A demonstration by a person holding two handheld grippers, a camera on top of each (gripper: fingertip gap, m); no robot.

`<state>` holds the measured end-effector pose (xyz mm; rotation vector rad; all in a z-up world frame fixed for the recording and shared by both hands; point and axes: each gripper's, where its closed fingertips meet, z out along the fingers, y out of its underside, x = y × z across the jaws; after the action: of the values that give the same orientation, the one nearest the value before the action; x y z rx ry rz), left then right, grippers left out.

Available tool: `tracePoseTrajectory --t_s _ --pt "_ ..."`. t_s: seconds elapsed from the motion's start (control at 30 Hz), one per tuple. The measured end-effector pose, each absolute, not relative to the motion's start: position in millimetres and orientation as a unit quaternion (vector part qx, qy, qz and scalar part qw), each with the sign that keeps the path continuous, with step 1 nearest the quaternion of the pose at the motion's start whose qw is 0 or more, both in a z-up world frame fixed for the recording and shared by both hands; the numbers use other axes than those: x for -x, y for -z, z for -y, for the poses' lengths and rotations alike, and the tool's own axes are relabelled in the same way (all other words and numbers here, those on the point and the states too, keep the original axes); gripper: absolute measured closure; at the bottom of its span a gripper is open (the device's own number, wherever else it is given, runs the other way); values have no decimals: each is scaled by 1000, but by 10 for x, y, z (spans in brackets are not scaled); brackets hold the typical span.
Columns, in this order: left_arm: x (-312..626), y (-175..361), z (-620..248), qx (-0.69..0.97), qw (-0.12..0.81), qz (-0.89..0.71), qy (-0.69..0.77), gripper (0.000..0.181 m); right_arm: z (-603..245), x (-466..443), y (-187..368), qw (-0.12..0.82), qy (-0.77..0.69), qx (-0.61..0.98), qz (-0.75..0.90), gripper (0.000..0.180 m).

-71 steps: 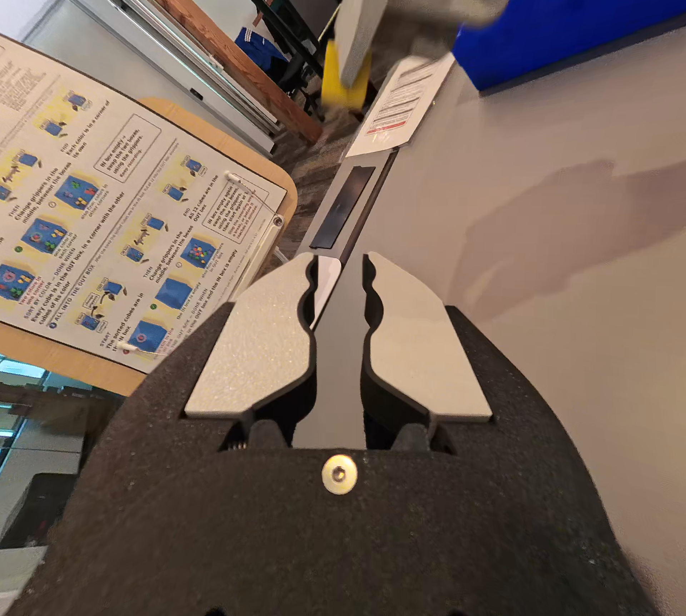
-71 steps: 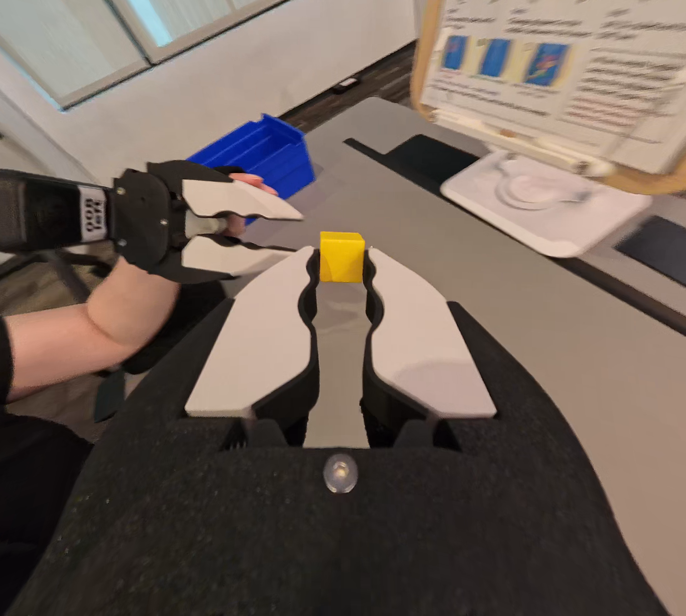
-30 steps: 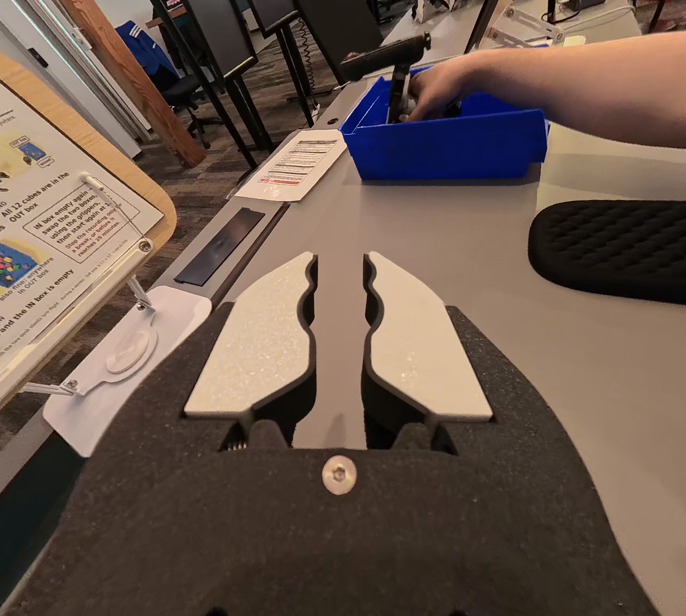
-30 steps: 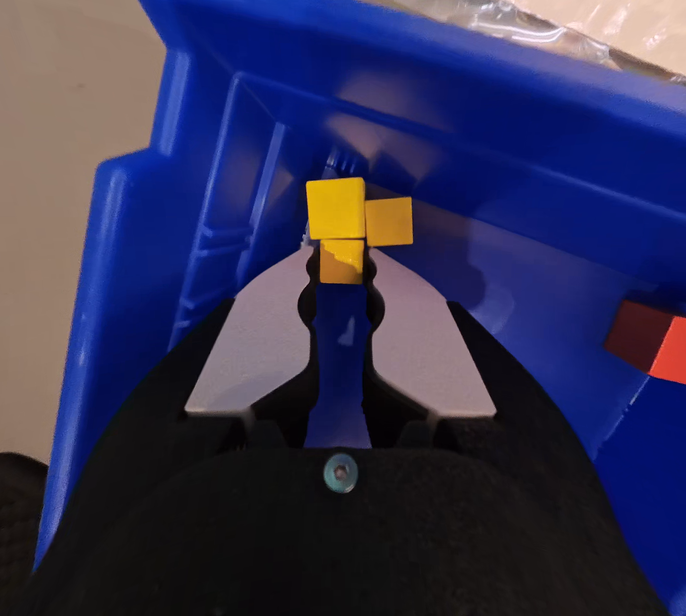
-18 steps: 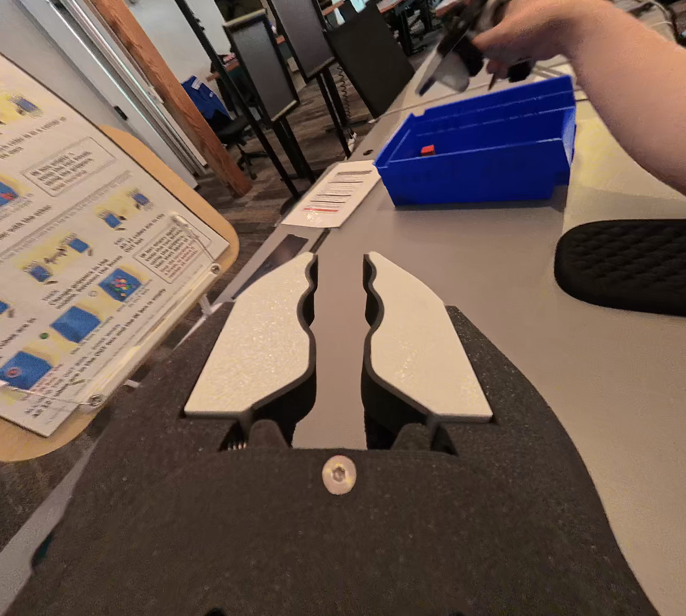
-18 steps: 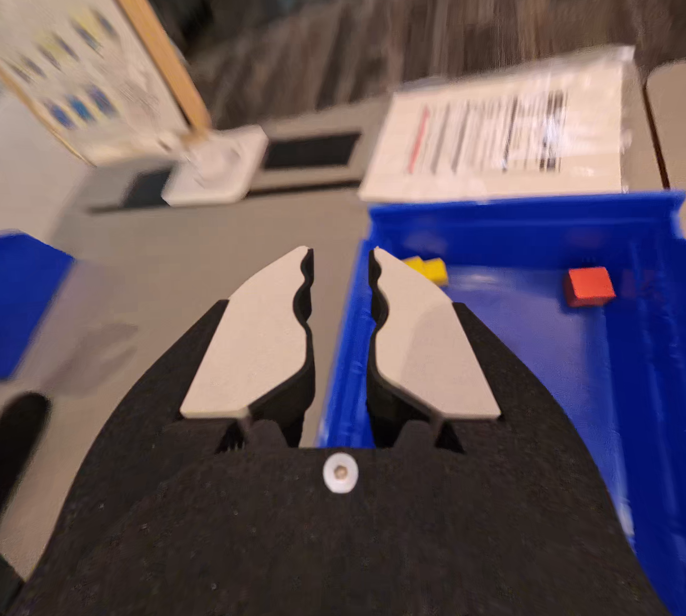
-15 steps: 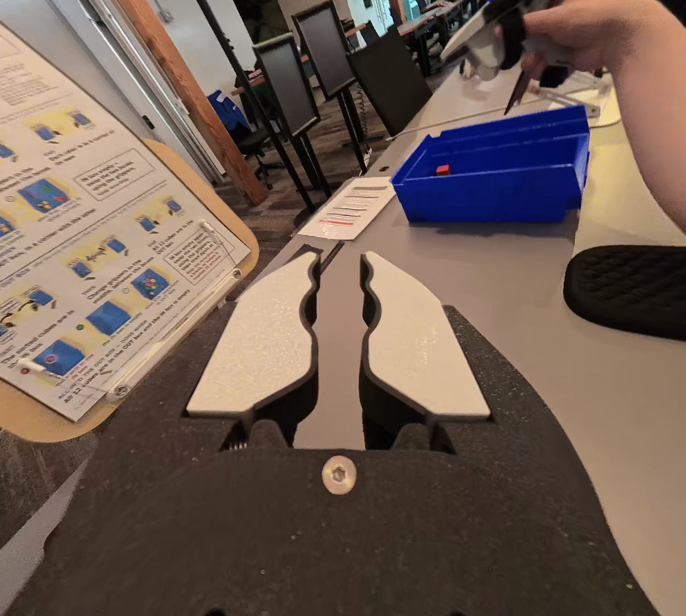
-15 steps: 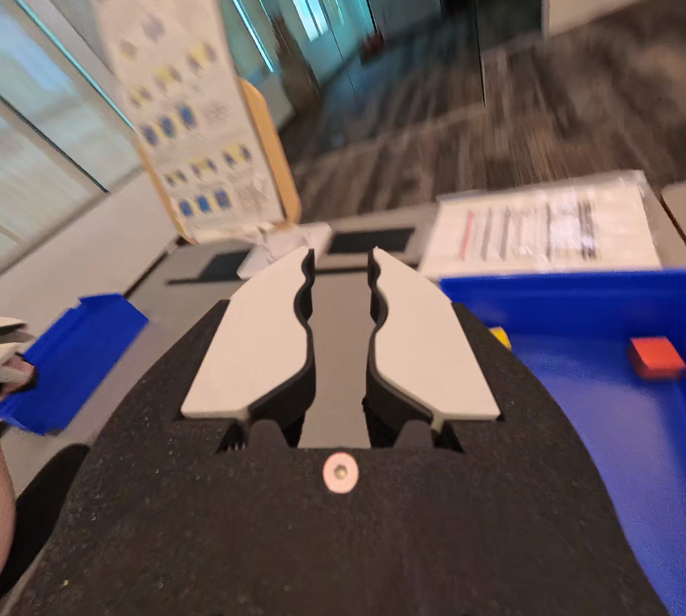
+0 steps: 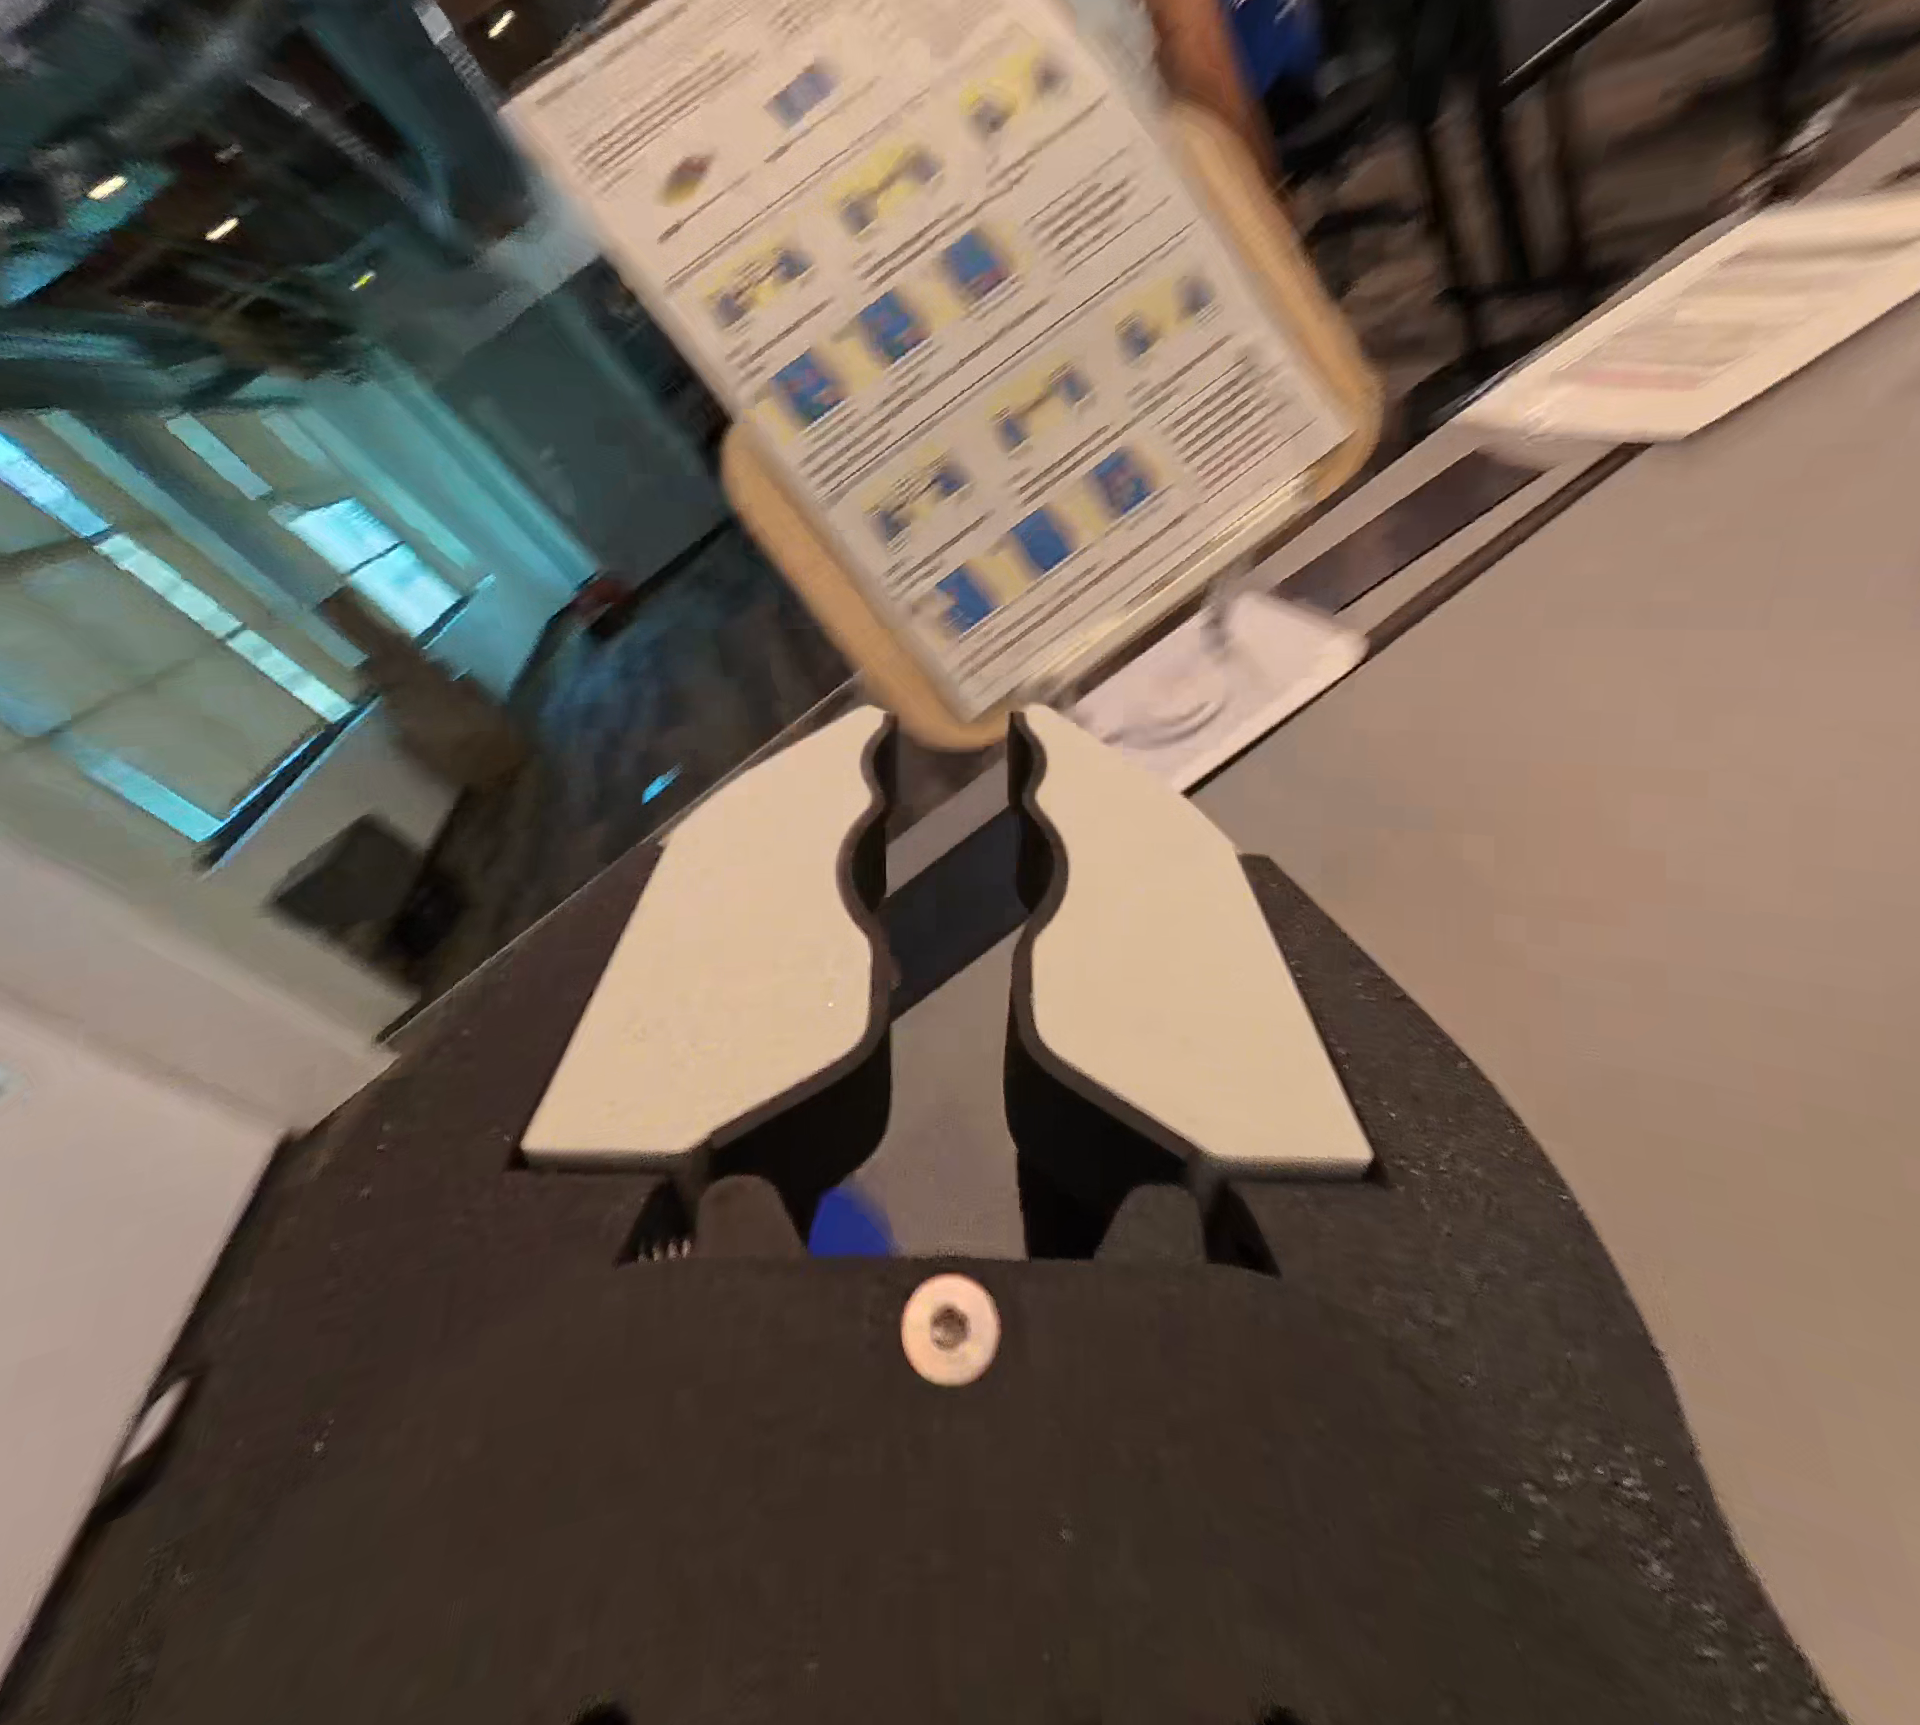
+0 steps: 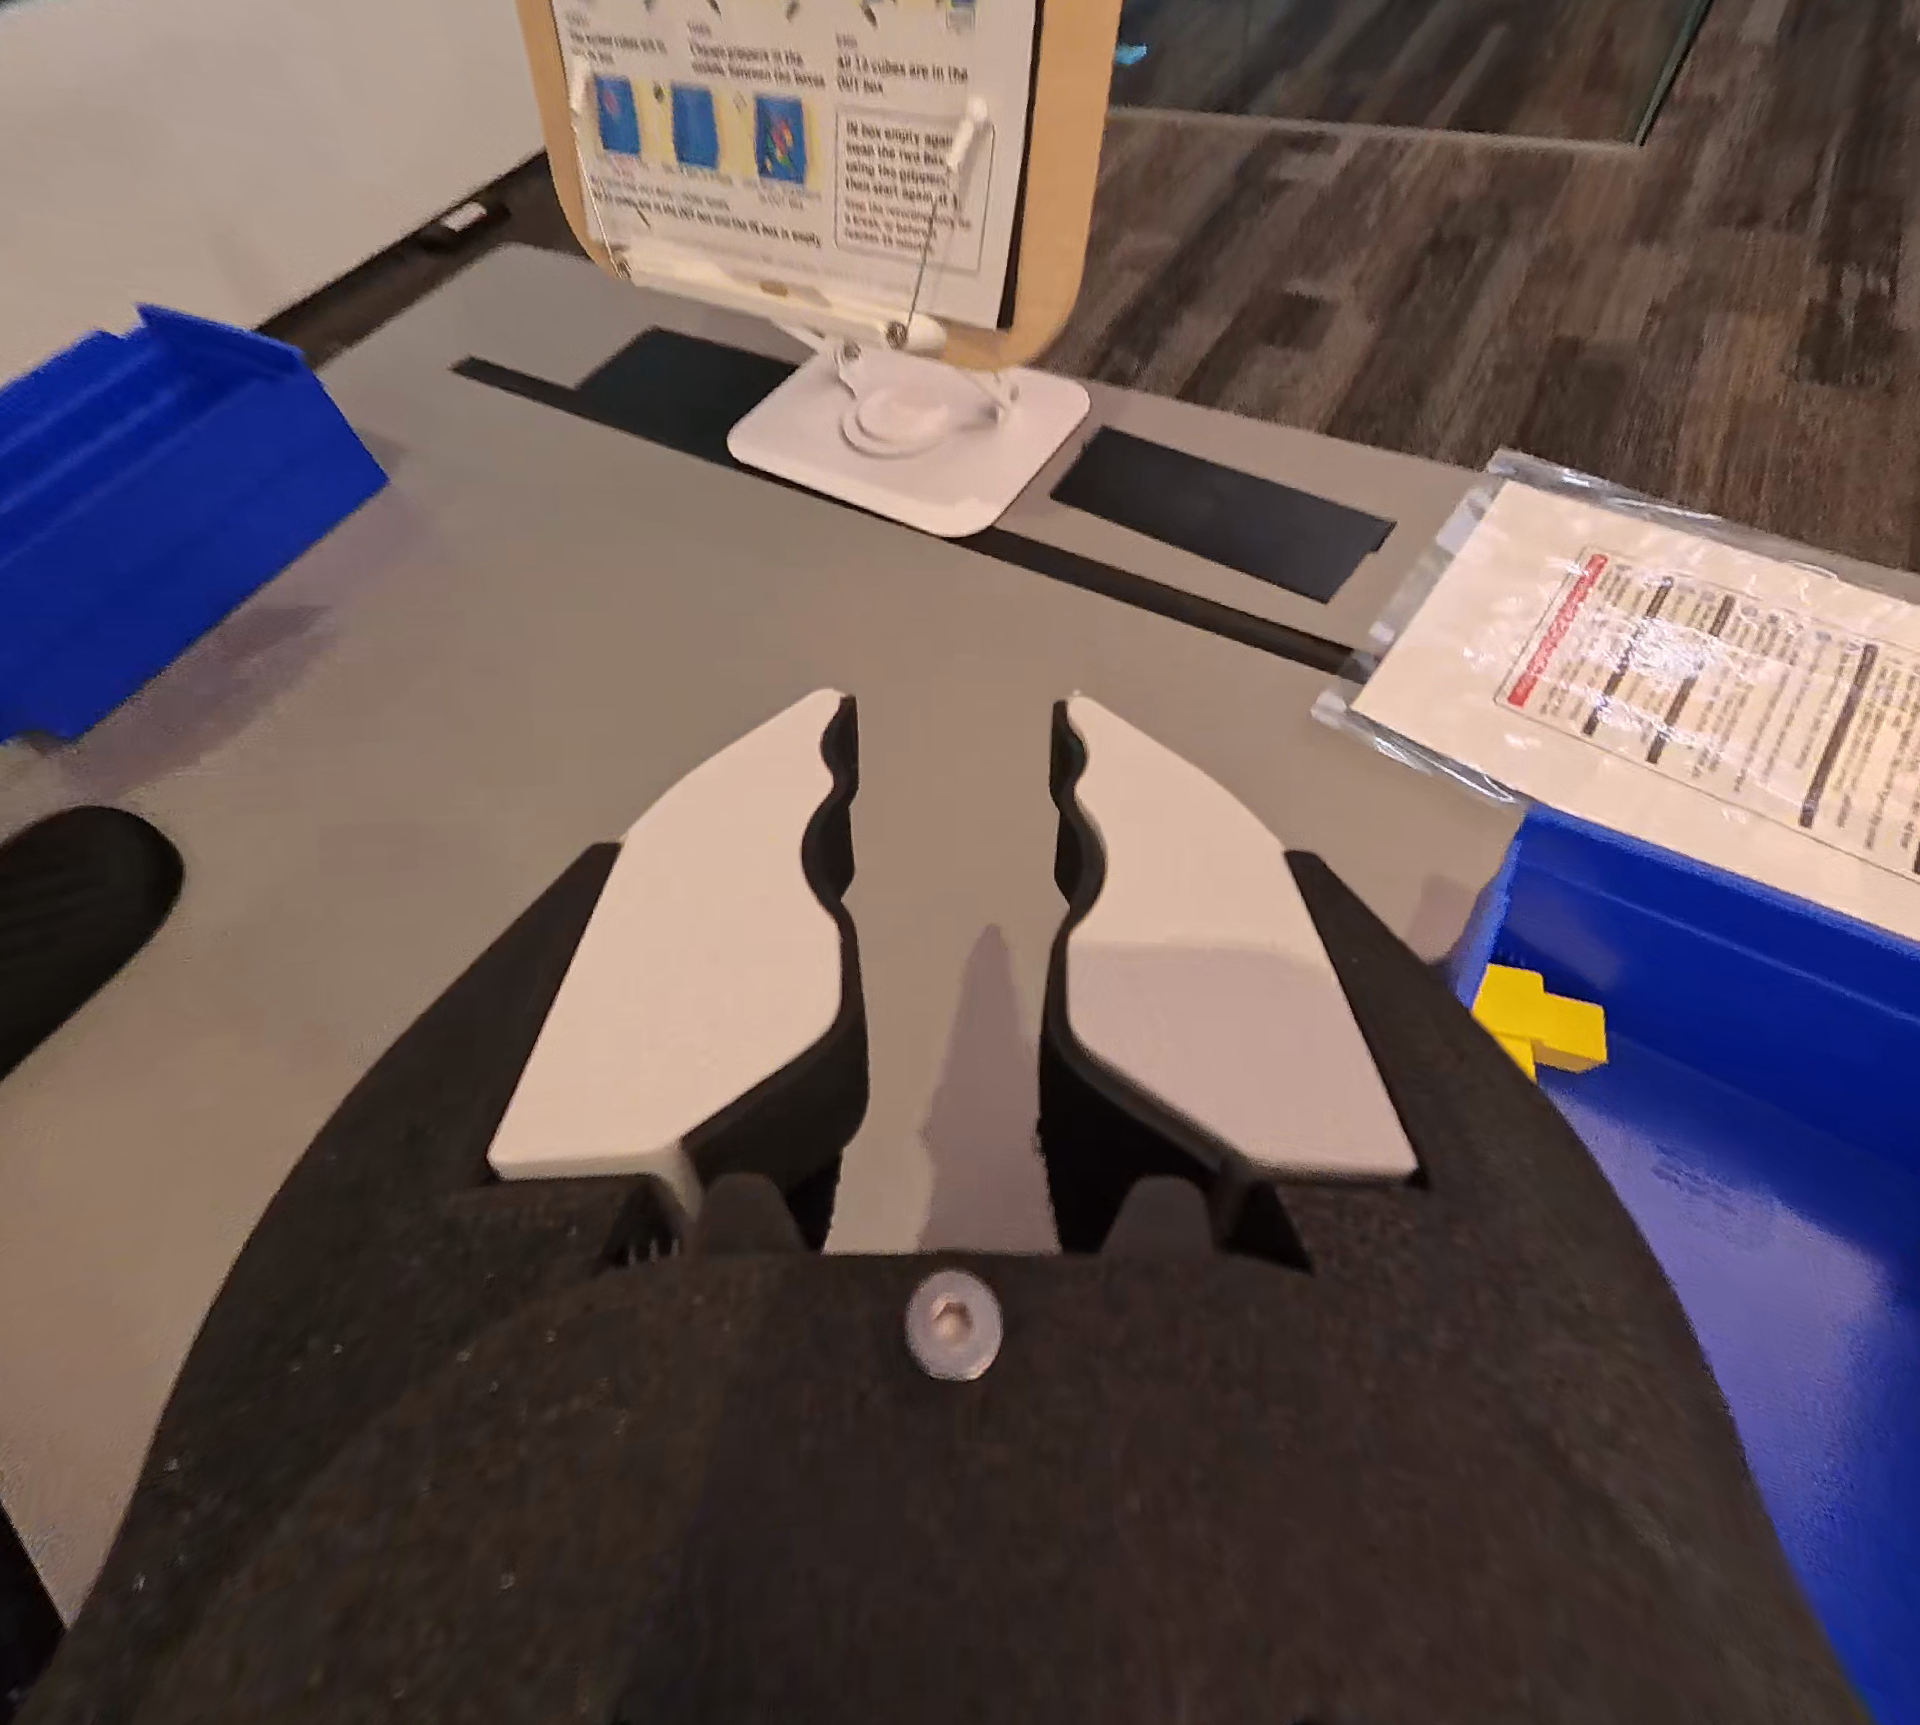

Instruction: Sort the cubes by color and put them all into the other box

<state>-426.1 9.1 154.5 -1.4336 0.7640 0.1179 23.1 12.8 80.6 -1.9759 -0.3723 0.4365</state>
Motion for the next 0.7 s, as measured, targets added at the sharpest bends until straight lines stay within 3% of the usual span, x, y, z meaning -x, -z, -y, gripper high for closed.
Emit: tracePoseTrajectory --t_s 0.3,0.53,0.7 --pt "6376 -228 -280 857 424 -245 -159 161 -112 -84 -889 519 -191 813 184 147" --pt "6683 820 -47 934 250 -231 -108 163 -143 -138 -633 476 -163 843 190 146" --pt "6710 1051 79 960 203 -188 -41 160 -149 -159 -598 468 -163 848 188 145"
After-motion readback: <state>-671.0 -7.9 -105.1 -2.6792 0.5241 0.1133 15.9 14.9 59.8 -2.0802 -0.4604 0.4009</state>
